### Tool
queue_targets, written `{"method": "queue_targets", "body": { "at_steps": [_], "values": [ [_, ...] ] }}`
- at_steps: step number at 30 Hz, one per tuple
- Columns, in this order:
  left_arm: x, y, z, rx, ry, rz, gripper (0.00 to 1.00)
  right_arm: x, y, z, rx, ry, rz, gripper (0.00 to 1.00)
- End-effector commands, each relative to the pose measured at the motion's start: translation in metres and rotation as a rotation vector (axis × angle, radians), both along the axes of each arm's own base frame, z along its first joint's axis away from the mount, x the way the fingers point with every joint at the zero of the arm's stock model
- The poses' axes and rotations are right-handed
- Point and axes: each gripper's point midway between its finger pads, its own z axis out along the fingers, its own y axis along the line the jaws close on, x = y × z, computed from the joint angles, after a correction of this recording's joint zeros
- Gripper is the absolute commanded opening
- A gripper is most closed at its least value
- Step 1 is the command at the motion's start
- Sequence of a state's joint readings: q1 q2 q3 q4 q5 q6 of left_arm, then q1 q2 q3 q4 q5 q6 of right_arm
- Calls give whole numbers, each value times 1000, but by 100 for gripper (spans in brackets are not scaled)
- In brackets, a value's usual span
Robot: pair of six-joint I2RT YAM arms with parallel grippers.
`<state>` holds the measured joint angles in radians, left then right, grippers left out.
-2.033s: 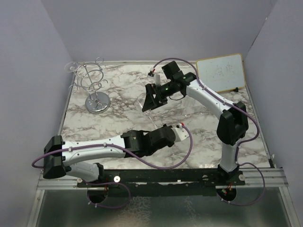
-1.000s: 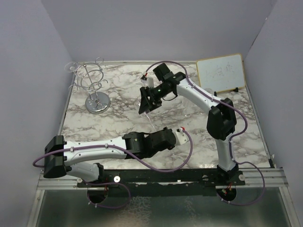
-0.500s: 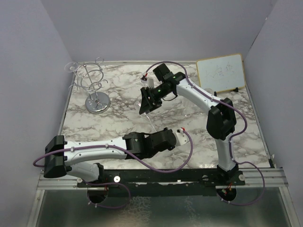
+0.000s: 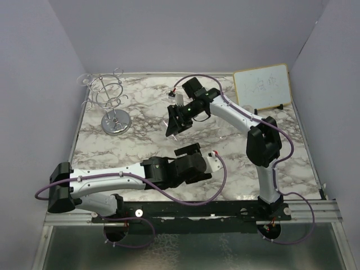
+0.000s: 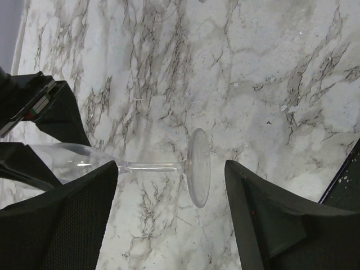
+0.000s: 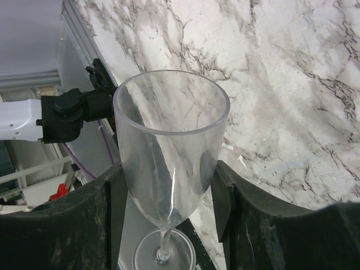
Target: Take the wine glass off the wine glass rack
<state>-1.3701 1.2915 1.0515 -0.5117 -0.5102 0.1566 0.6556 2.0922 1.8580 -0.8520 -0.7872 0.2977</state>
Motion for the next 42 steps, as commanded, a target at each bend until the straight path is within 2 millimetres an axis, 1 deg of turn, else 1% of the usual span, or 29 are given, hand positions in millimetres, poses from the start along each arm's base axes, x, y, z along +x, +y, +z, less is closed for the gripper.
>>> {"method": "queue_targets", "body": {
  "at_steps": [1, 5, 7, 8, 10, 13, 15, 17, 20, 22, 23, 24, 28, 31, 33, 36, 40, 42],
  "values": [
    [-2, 0, 45, -129, -25, -8, 81, 9, 5, 30, 57, -119, -40, 47],
    [3, 9, 80, -252, -40, 20, 85, 19, 7, 39, 96, -196, -78, 46],
    [9, 19, 106, -350, -51, 47, 87, 27, 6, 45, 105, -259, -109, 46],
    [14, 25, 116, -395, -55, 64, 88, 33, 4, 48, 105, -302, -135, 46],
    [24, 38, 138, -500, -70, 93, 89, 46, -2, 57, 108, -399, -198, 46],
    [43, 65, 170, -663, -124, 169, 91, 66, -16, 67, 106, -554, -309, 45],
    [50, 78, 186, -754, -171, 198, 94, 74, -24, 74, 125, -642, -369, 45],
    [55, 86, 196, -817, -209, 227, 94, 81, -30, 85, 162, -751, -409, 45],
    [65, 100, 199, -863, -271, 315, 94, 86, -44, 98, 209, -904, -462, 45],
    [69, 109, 197, -882, -314, 351, 94, 84, -54, 105, 247, -1010, -486, 45],
    [70, 113, 199, -899, -333, 367, 94, 83, -59, 113, 278, -1064, -509, 45],
    [72, 118, 198, -904, -344, 382, 95, 79, -65, 109, 287, -1102, -520, 45],
    [74, 140, 196, -921, -391, 443, 94, 70, -87, 128, 348, -1308, -573, 45],
    [73, 157, 191, -919, -424, 495, 94, 68, -106, 137, 345, -1437, -627, 45],
    [73, 165, 188, -923, -440, 518, 94, 67, -114, 139, 339, -1500, -651, 45],
    [72, 171, 186, -925, -457, 534, 94, 68, -125, 137, 319, -1558, -691, 45],
    [74, 171, 181, -922, -452, 542, 94, 71, -136, 129, 294, -1597, -742, 45],
    [74, 170, 179, -921, -450, 542, 94, 70, -137, 127, 300, -1602, -745, 45]
  ]
}}
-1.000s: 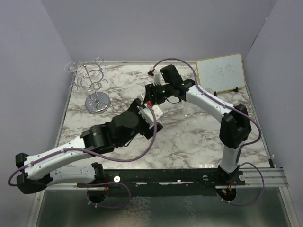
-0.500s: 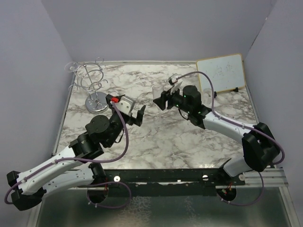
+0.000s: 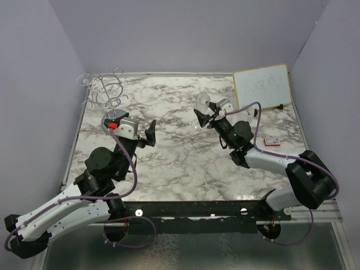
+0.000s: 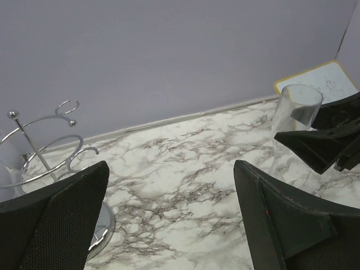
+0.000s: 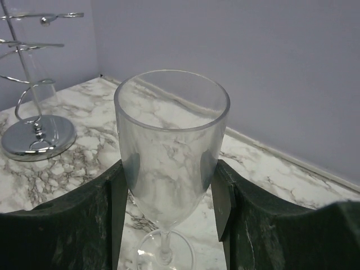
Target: Take the wine glass off the wine glass rack
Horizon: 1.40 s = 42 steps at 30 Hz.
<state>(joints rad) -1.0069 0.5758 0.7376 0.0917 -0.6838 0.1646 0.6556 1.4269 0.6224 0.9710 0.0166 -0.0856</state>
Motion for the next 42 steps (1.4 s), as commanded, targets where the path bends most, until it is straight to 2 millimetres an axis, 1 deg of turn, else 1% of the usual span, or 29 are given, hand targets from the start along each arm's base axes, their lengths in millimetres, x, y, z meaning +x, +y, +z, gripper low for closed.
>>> {"method": "queue_targets", "body": {
  "at_steps": [1, 3, 8, 12, 16, 19, 25, 29, 42],
  "values": [
    [4, 6, -2, -11, -3, 41, 94, -1, -13, 31, 70, -143, -69, 45],
    [5, 5, -4, -8, 0, 42, 94, -1, -8, 27, 51, -138, -48, 45],
    [7, 4, -6, -9, 7, 40, 94, -2, -4, 18, 27, -117, -28, 45],
    [8, 4, -8, -8, 10, 41, 94, -1, 2, 3, 1, -79, -14, 45],
    [8, 4, -9, -7, 13, 41, 93, -2, 9, -16, -31, -32, 19, 45],
    [8, 4, -9, -7, 14, 39, 93, -3, 6, -26, -31, -13, 6, 44],
    [9, 3, -10, -5, 15, 36, 93, 1, -1, -36, -25, -13, -39, 45],
    [9, 3, -10, -5, 16, 36, 93, 4, -2, -43, -22, -10, -53, 45],
    [8, 3, -10, -7, 14, 33, 92, 11, -4, -53, 6, -27, -90, 45]
  ]
}}
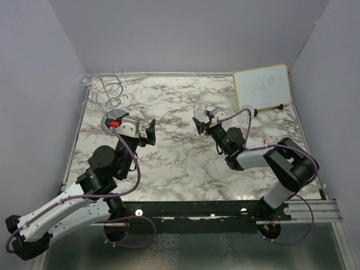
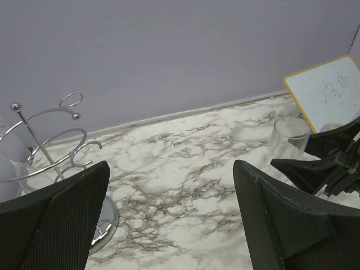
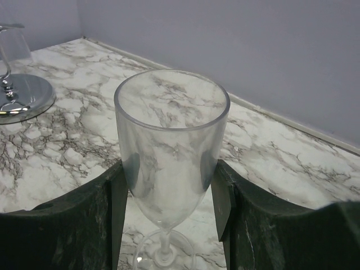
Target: Take the wine glass off the wine glass rack
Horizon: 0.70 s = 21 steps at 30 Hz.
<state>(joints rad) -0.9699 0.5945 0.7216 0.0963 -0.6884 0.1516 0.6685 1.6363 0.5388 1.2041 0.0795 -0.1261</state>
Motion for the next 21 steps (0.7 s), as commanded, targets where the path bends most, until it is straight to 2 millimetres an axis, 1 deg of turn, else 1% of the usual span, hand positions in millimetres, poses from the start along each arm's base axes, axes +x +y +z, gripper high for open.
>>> {"method": "queue_targets", "body": {
  "at_steps": [1, 4, 11, 21],
  "values": [
    [0, 0, 0, -19, -7, -4, 92, 3, -4, 13, 62, -59, -40, 45],
    [0, 0, 1, -20, -8, -5, 93, 5, -5, 14, 67, -78, -54, 45],
    [0, 1, 0, -20, -8, -4, 93, 4, -4, 4, 67, -58, -49, 45],
    [-1, 1, 1, -24, -10, -5, 93, 6, -6, -4, 60, -37, -62, 50]
  ]
}}
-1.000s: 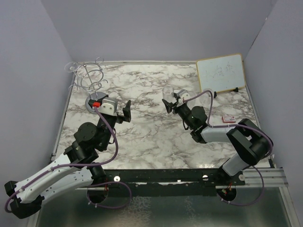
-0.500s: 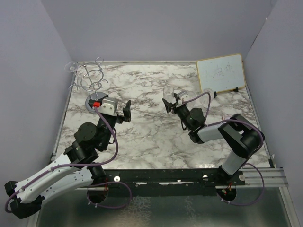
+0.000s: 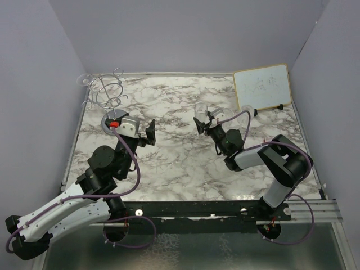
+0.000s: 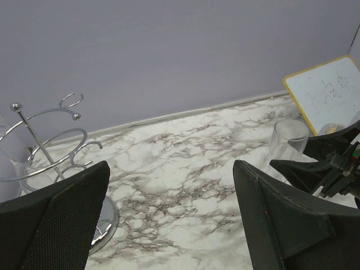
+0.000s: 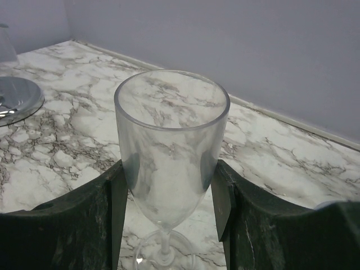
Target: Take the wine glass off the wine glass rack
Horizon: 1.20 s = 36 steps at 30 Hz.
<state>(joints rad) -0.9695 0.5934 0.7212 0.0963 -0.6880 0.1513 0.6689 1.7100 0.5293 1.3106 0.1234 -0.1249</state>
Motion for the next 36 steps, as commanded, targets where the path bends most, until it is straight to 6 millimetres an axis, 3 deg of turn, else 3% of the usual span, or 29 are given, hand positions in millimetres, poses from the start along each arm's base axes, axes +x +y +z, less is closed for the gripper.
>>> {"method": "queue_targets", "body": {
  "at_steps": [1, 9, 18, 36],
  "values": [
    [-1, 1, 1, -24, -10, -5, 92, 0, -1, 5, 39, -23, -18, 50],
    [-1, 1, 1, -26, -10, -6, 92, 2, 0, 1, 34, -8, -20, 55],
    [-1, 1, 1, -26, -9, -8, 92, 3, 1, 8, 26, 5, -21, 69],
    [-3, 2, 2, -36, -11, -14, 91, -4, 8, 46, 67, 30, 21, 73]
  ]
}}
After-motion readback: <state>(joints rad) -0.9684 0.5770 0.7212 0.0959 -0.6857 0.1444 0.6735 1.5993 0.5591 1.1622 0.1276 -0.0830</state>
